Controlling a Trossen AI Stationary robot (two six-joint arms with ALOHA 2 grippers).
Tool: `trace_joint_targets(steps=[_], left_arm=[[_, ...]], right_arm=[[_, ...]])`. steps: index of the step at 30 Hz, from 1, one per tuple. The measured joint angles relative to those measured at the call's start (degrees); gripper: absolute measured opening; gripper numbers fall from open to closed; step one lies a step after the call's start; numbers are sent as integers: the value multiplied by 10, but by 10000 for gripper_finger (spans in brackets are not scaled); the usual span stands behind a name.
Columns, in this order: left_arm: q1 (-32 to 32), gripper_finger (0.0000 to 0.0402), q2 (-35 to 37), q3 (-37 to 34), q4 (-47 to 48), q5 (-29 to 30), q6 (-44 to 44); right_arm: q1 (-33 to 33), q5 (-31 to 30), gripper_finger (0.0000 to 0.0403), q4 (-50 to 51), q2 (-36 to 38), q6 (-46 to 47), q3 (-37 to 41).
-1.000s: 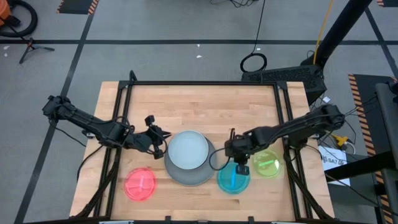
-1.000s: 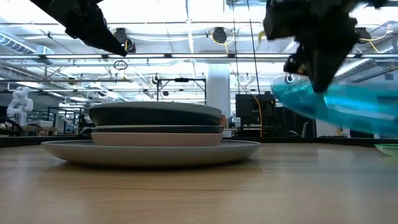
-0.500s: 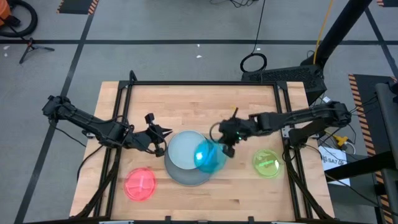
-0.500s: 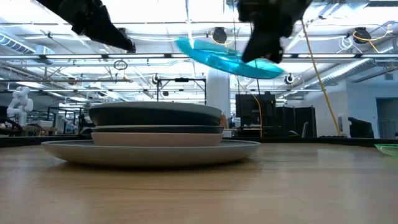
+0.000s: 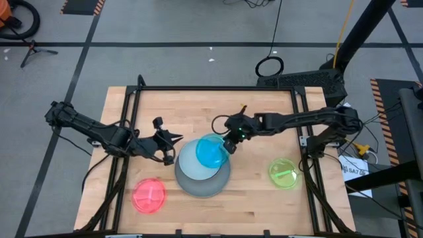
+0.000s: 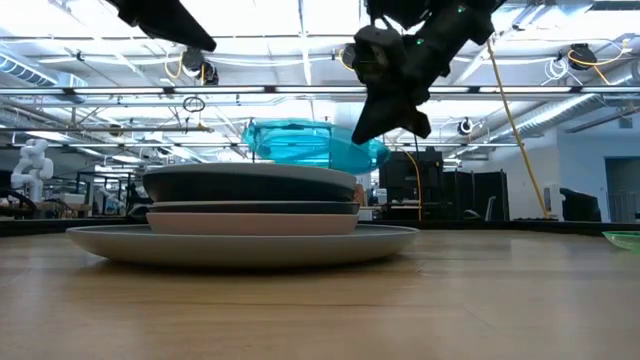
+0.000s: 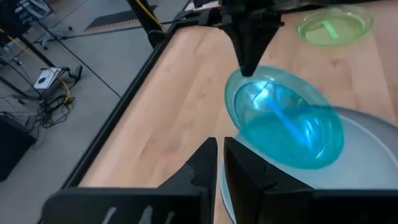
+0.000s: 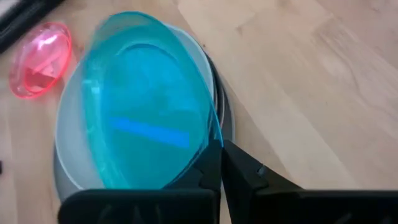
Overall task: Stack plastic plates
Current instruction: Stack the blue plate on top of the light blue plate, then stack the pink plate on top of the blue plate
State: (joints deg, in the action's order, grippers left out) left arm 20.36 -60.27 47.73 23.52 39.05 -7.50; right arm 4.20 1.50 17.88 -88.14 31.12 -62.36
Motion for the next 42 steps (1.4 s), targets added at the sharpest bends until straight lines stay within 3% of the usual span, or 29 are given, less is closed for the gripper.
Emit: trace_joint_targets(steps=[17, 21, 27, 33, 42], left_arm=[[0, 37, 0, 0, 19, -2, -25], [0, 37, -2, 0, 62, -5, -81], [16, 37, -8, 0, 175, -34, -242], [68, 37, -37, 0, 217, -44, -356], [136, 37, -100, 0, 217, -164, -428]], right_arm=[[2, 0, 97, -37, 4, -38, 0], [-15, -11, 104, -26, 4, -68, 0], [-95, -115, 104, -28, 7, -120, 0], [-148, -124, 104, -34, 14, -183, 0], [-159, -167, 104, -13, 29, -254, 0]])
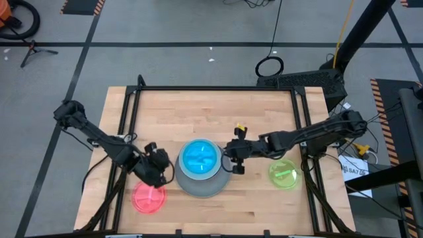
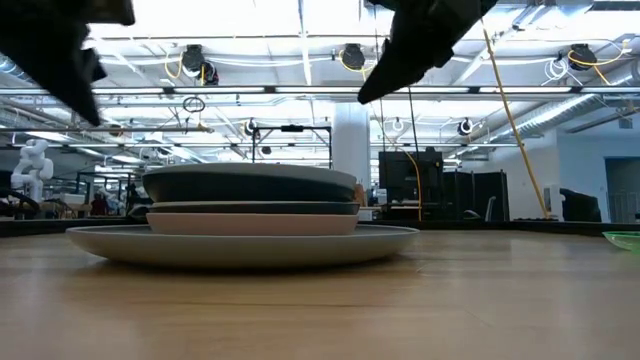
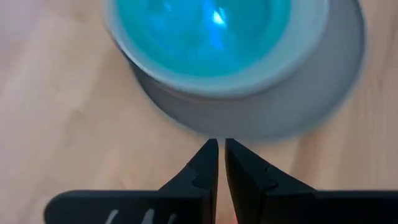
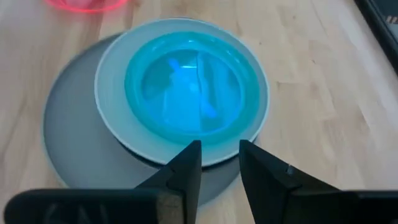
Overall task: Stack plastic plates
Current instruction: Stack the pink plate on top of the blue plate
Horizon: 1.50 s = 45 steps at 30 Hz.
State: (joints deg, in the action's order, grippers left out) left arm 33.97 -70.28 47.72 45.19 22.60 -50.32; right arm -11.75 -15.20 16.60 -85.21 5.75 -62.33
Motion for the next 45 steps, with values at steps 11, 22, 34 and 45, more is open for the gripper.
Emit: trace_joint_targets(steps=[11, 22, 34, 45], left_arm=[[71, 56, -49, 0, 31, -186, -105], [120, 193, -64, -9, 111, -164, -133], [117, 202, -117, -27, 84, -161, -110], [117, 202, -170, -27, 67, -161, -102]], right_arm=[[4, 2, 104, -19, 51, -66, 0], [0, 3, 104, -31, 135, -107, 22], [2, 3, 104, -93, 259, -108, 136], [0, 4, 104, -91, 278, -95, 150]])
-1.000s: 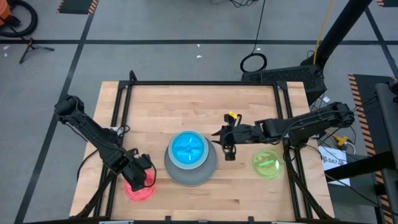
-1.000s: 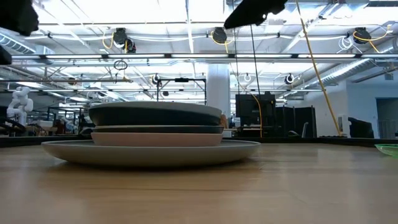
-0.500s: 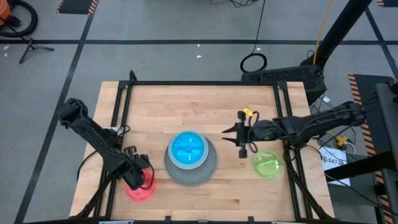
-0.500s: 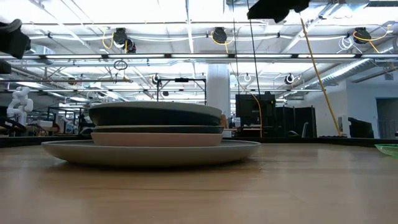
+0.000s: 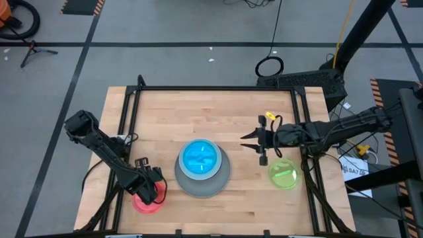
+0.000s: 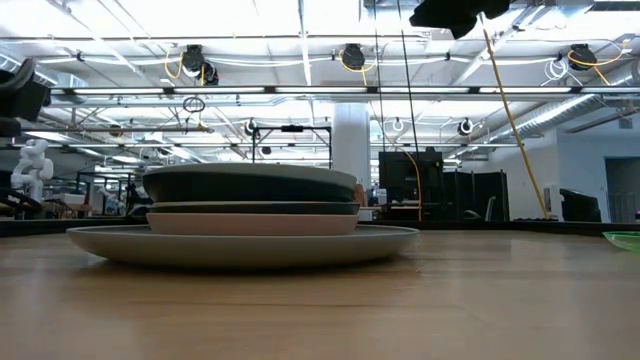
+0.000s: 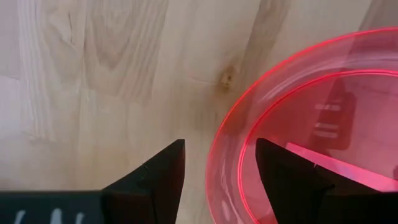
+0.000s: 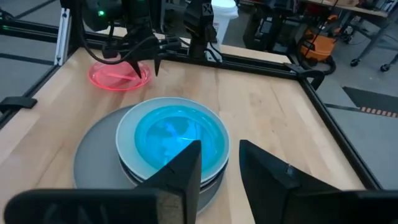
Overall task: Stack plastic plates
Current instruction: Stack the pink plate on top of the blue plate
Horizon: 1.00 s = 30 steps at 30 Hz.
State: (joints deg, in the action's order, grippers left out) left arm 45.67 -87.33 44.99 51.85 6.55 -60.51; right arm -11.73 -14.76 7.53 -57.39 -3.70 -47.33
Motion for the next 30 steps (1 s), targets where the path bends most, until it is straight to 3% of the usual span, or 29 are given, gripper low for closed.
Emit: trace_joint_targets(steps=[17, 30], left_arm=[[0, 199, -6, 0, -24, 0, 17], [0, 111, -6, 0, -24, 0, 4]], right_arm=[[0, 0, 104, 5, 0, 26, 0], [0, 1, 104, 9, 0, 29, 0]])
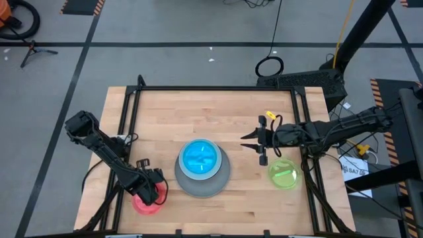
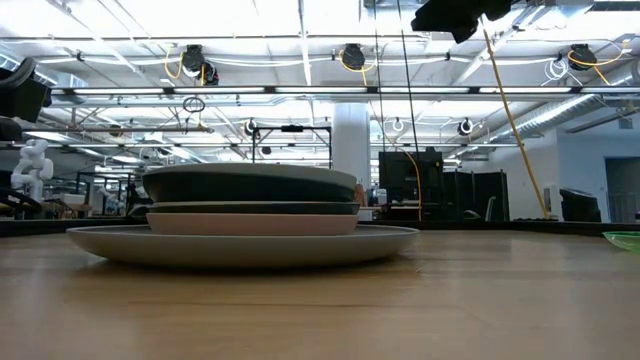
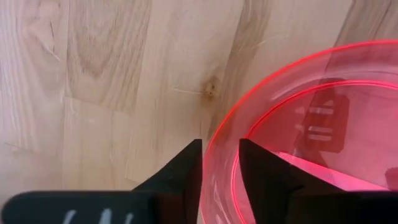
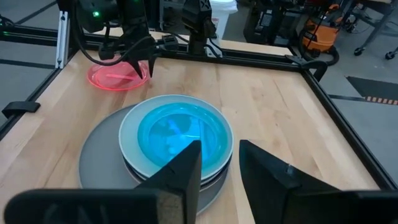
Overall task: Stack plastic plates
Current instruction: Stack the pink plate on top of the blue plate
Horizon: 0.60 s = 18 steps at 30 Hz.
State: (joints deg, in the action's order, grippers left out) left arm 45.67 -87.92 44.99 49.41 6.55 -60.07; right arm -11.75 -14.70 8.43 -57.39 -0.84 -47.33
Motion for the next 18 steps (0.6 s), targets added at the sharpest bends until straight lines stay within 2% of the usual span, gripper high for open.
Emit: trace_joint_targets(steps=[8, 15, 18], left_arm=[[1, 74, 0, 0, 0, 0, 8], [1, 9, 0, 0, 0, 0, 10], [1, 6, 1, 0, 0, -1, -3]], right_arm=[[0, 0, 104, 1, 0, 0, 0], [0, 0, 104, 3, 0, 4, 0], [0, 0, 104, 3, 0, 4, 0]])
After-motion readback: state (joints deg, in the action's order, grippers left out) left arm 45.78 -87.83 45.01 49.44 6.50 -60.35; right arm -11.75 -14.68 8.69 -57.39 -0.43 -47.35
